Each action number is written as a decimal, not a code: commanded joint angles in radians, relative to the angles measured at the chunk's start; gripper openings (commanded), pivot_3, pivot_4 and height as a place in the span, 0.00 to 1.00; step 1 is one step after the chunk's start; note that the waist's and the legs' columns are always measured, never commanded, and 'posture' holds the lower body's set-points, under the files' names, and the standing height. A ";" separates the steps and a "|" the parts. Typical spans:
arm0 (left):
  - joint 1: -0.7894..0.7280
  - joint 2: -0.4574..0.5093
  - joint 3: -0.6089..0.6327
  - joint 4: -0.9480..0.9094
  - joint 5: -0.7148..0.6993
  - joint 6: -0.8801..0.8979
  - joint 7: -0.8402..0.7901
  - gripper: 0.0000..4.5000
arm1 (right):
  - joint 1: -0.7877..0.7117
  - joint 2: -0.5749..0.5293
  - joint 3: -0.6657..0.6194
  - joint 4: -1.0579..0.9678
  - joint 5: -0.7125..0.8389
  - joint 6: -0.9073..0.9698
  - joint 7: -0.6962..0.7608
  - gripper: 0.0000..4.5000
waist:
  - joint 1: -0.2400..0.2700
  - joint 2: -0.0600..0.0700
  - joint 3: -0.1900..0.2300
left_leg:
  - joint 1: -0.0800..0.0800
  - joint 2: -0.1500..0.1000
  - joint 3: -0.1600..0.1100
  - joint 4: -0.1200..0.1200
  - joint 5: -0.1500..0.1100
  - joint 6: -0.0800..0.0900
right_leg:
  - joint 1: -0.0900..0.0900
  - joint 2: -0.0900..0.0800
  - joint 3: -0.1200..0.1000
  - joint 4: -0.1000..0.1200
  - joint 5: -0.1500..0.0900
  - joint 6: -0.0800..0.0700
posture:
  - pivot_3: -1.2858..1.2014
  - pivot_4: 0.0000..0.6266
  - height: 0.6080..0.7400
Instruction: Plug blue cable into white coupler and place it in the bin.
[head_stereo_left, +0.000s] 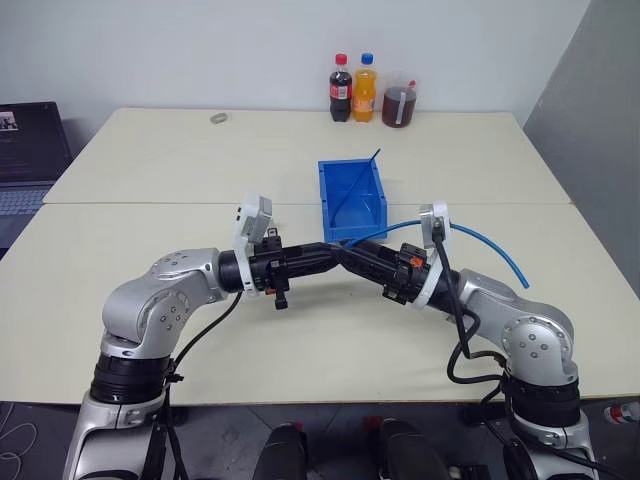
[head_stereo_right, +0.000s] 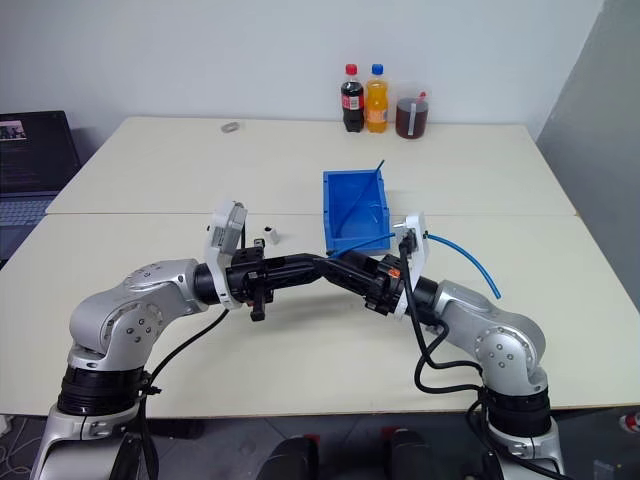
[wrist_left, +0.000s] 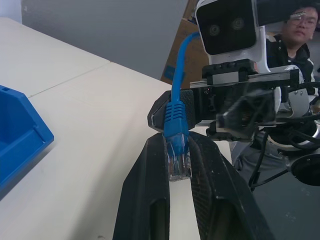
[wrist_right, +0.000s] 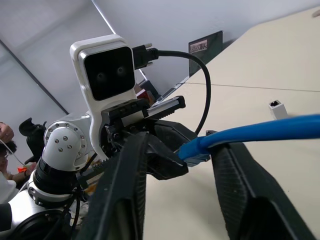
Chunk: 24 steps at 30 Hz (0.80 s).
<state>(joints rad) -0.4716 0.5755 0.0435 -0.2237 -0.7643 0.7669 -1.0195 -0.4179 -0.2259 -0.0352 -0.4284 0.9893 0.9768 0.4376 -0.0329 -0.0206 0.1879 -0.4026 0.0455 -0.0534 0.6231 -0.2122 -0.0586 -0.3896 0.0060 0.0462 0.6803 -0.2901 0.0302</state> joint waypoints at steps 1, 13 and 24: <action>0.018 0.011 0.006 0.011 0.020 -0.050 -0.024 0.06 | -0.031 0.004 0.012 -0.029 0.036 -0.012 0.018 0.21 | 0.000 0.000 0.000 | 0.000 0.000 0.000 0.000 0.000 0.000 | 0.000 0.000 0.000 0.000 0.000 0.000 | 0.52 0.24 1.00; 0.039 0.017 -0.002 0.063 0.063 -0.125 -0.054 0.14 | -0.029 -0.005 0.031 -0.033 0.049 -0.010 0.035 0.02 | 0.000 0.000 0.000 | 0.000 0.000 0.000 -0.001 0.000 0.000 | 0.000 0.000 0.000 0.000 0.000 0.000 | 0.52 0.24 1.00; 0.066 0.050 -0.010 0.023 0.104 -0.109 -0.023 0.65 | -0.023 -0.020 0.046 -0.025 0.007 -0.045 0.048 0.02 | -0.001 0.000 0.000 | 0.000 0.000 0.000 -0.002 0.000 0.000 | -0.001 0.000 0.000 -0.001 0.000 -0.001 | 0.52 0.24 1.00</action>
<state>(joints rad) -0.4179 0.6012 0.0247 -0.1692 -0.6704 0.6488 -1.0624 -0.4229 -0.2485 0.0073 -0.4171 0.9839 0.9654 0.4548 -0.0334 -0.0205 0.1880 -0.4028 0.0457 -0.0535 0.6209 -0.2122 -0.0586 -0.3905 0.0060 0.0459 0.6798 -0.2906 0.0294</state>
